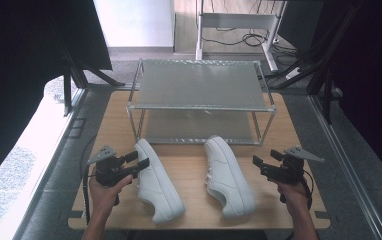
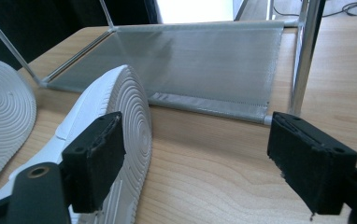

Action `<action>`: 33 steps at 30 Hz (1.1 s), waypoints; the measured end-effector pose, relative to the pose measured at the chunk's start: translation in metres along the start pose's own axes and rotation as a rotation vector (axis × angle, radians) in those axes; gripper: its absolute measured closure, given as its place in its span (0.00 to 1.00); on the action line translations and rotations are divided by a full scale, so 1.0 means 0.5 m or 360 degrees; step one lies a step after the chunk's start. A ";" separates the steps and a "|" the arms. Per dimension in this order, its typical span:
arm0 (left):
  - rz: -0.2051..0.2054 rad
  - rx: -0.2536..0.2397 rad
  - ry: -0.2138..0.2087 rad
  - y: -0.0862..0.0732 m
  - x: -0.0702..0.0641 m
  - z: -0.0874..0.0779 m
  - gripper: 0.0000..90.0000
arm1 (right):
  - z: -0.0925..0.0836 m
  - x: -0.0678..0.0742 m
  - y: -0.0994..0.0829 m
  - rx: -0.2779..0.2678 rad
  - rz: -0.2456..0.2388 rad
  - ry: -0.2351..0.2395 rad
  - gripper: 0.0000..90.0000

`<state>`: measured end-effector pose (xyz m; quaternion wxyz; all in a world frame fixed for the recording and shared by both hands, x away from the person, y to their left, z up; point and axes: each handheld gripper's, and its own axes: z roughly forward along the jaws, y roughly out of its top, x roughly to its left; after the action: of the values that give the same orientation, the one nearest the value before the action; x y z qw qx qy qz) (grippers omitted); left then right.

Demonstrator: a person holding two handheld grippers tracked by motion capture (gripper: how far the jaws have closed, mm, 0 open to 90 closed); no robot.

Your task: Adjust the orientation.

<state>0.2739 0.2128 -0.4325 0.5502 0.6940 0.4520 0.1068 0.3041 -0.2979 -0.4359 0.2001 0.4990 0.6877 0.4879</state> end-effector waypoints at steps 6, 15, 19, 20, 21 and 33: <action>-0.0005 -0.0021 -0.0034 0.002 -0.001 -0.005 0.42 | 0.011 0.002 -0.011 0.0044 -0.0020 -0.0034 0.24; -0.0096 -0.0023 -0.0080 0.007 -0.004 -0.010 0.56 | 0.016 -0.007 -0.021 0.0039 0.0047 -0.0008 0.28; -0.0117 -0.0001 -0.0107 0.006 -0.007 -0.010 0.74 | 0.022 -0.003 -0.024 0.0056 0.0041 -0.0017 0.28; -0.0131 0.0008 -0.0126 0.006 -0.006 -0.011 0.78 | 0.022 -0.001 -0.023 0.0057 0.0033 -0.0019 0.28; -0.0131 0.0008 -0.0126 0.006 -0.006 -0.011 0.82 | 0.023 0.000 -0.023 0.0057 0.0025 -0.0016 0.29; -0.0167 0.0062 -0.0020 0.002 0.019 -0.029 0.95 | 0.025 -0.008 -0.031 0.0059 0.0023 -0.0036 0.29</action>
<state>0.2705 0.2297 -0.4298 0.5442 0.6807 0.4862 0.0647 0.3078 -0.2958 -0.4555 0.1951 0.5131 0.6907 0.4708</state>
